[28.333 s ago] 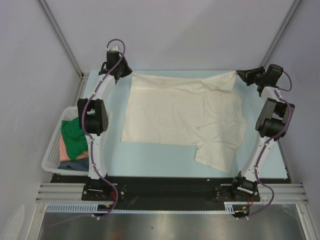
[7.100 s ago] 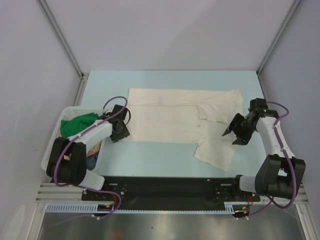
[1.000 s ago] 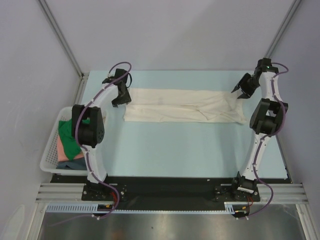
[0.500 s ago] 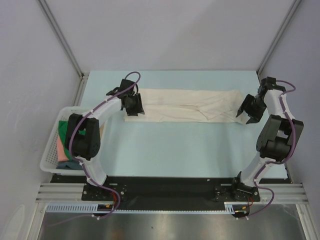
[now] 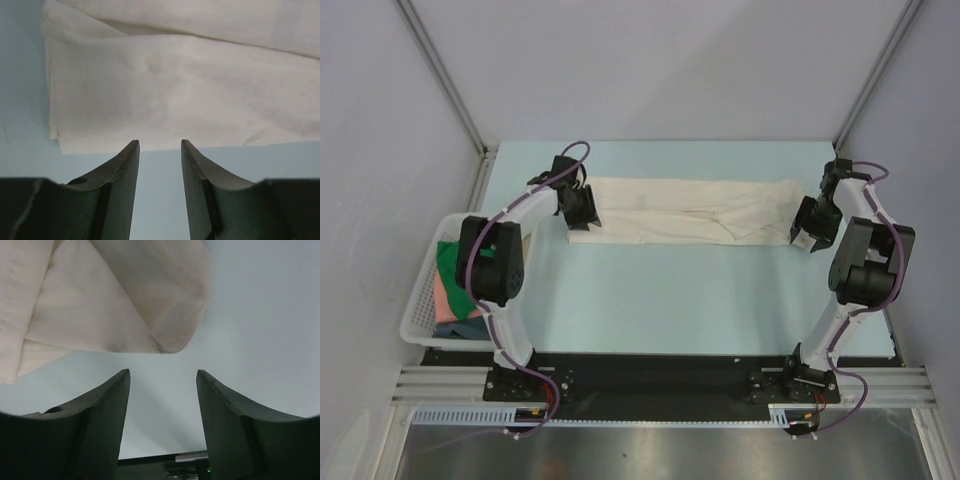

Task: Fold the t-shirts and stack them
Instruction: Fold the tshirt

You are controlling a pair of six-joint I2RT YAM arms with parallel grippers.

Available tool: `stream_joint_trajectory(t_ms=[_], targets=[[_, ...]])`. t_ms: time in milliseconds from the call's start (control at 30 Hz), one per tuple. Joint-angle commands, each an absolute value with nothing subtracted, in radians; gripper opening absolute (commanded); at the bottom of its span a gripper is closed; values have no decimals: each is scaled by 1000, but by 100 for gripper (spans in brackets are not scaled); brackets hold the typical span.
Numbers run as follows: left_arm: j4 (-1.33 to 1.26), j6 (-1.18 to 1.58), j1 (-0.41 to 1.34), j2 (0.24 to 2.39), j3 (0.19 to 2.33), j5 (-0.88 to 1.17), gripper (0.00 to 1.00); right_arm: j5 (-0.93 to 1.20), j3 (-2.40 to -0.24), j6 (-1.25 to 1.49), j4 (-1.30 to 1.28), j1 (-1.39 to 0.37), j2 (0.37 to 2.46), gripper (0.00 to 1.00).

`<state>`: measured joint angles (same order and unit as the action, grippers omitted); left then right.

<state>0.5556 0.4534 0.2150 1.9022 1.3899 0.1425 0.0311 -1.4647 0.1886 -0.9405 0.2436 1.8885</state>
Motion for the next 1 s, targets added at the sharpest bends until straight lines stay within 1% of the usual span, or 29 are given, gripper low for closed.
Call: stream_joint_trajectory(t_ms=[0, 100, 133, 267, 400, 600, 633, 733, 833, 967], targets=[[564, 463, 201, 1940, 1446, 167, 44, -30, -1503, 169, -907, 232, 1890, 61], [581, 475, 186, 1965, 1454, 163, 43, -35, -1499, 163, -896, 227, 1899, 58], [583, 477, 181, 1970, 1450, 166, 43, -41, -1496, 160, -890, 222, 1899, 56], [577, 477, 158, 1967, 1422, 170, 43, -72, -1499, 153, -848, 215, 1913, 54], [581, 472, 156, 1967, 1411, 172, 43, -69, -1528, 141, -818, 213, 1948, 45], [584, 465, 156, 1974, 1397, 167, 43, -60, -1606, 130, -810, 215, 2005, 26], [587, 466, 156, 1974, 1397, 163, 43, -69, -1614, 127, -813, 215, 2008, 21], [586, 466, 155, 1982, 1397, 153, 43, -84, -1650, 117, -811, 219, 2031, 12], [592, 469, 155, 1993, 1408, 143, 43, -100, -1716, 114, -837, 224, 2091, 11], [594, 471, 155, 1983, 1410, 130, 43, -126, -1776, 109, -865, 225, 2163, 12]])
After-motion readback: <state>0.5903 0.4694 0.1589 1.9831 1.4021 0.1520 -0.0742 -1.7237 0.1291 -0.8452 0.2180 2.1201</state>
